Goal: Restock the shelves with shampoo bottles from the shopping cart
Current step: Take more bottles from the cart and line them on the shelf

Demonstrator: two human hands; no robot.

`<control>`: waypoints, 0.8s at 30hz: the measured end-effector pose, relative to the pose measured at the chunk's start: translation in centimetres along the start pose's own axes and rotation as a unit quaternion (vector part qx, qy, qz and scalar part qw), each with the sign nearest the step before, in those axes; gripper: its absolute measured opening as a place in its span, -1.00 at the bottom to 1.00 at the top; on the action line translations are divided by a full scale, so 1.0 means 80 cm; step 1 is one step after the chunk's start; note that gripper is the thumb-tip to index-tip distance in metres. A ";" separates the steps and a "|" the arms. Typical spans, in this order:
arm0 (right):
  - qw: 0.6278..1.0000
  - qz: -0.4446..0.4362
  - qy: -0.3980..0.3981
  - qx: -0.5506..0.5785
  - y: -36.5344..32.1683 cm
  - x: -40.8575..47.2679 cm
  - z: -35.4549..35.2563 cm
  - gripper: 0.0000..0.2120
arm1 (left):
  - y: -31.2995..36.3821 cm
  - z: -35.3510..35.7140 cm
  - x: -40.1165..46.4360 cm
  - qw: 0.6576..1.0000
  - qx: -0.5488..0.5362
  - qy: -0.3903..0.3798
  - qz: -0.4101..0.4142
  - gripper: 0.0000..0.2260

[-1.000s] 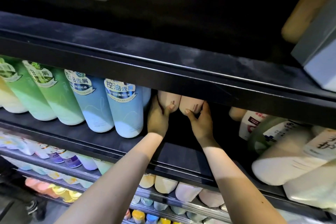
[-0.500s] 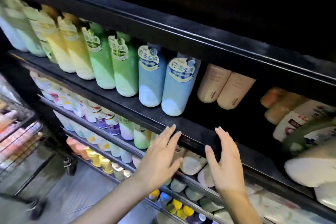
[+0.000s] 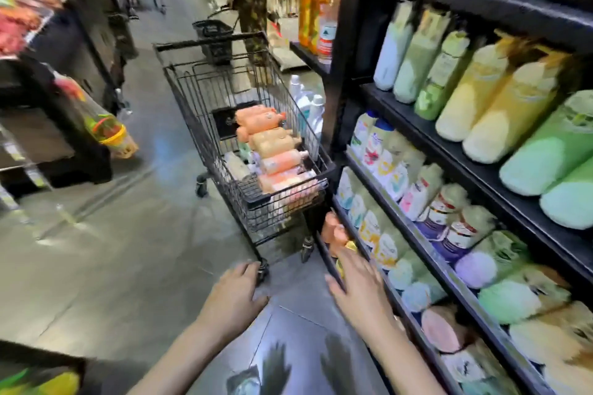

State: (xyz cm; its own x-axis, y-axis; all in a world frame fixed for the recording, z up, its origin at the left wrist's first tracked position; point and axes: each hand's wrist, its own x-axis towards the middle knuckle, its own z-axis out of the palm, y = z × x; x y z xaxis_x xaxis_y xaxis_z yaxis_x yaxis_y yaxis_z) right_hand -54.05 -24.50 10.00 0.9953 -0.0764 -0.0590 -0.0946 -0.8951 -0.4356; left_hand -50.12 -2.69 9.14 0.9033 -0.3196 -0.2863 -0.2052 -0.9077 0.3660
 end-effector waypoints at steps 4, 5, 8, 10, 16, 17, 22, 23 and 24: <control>0.996 -0.061 -0.062 -0.011 -0.075 0.065 0.045 -0.52 | -0.089 -0.037 0.015 0.997 -0.019 0.030 -0.063 -0.46; 0.995 -0.066 -0.075 -0.012 -0.088 0.080 0.055 -0.52 | -0.106 -0.044 0.024 0.996 -0.030 0.034 -0.073 -0.46; 0.992 -0.070 -0.102 -0.007 -0.114 0.129 0.080 -0.50 | -0.151 -0.063 0.057 0.993 -0.059 0.026 -0.095 -0.46; 0.991 -0.071 -0.112 0.005 -0.121 0.170 0.095 -0.50 | -0.178 -0.075 0.084 0.991 -0.073 0.014 -0.114 -0.45; 0.987 -0.040 -0.145 0.050 -0.144 0.330 0.127 -0.51 | -0.254 -0.133 0.185 0.981 -0.102 -0.017 -0.162 -0.29; 0.987 -0.030 -0.145 0.060 -0.149 0.356 0.129 -0.52 | -0.266 -0.146 0.203 0.979 -0.110 -0.019 -0.172 -0.32; 0.982 0.003 -0.167 0.094 -0.176 0.478 0.148 -0.57 | -0.319 -0.207 0.290 0.974 -0.128 -0.010 -0.187 -0.38; 0.980 0.016 -0.173 0.100 -0.182 0.499 0.153 -0.58 | -0.327 -0.215 0.304 0.973 -0.132 -0.017 -0.190 -0.39; 0.977 0.030 -0.181 0.105 -0.188 0.516 0.159 -0.58 | -0.336 -0.219 0.316 0.972 -0.138 -0.022 -0.189 -0.43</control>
State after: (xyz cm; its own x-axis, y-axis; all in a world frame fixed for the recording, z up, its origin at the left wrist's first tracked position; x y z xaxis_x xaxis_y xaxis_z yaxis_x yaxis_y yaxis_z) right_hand -11.75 -8.64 2.69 0.9198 0.0686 -0.3863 -0.1917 -0.7805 -0.5950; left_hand -15.11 18.43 7.58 0.8765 0.0063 -0.4813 0.2525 -0.8573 0.4486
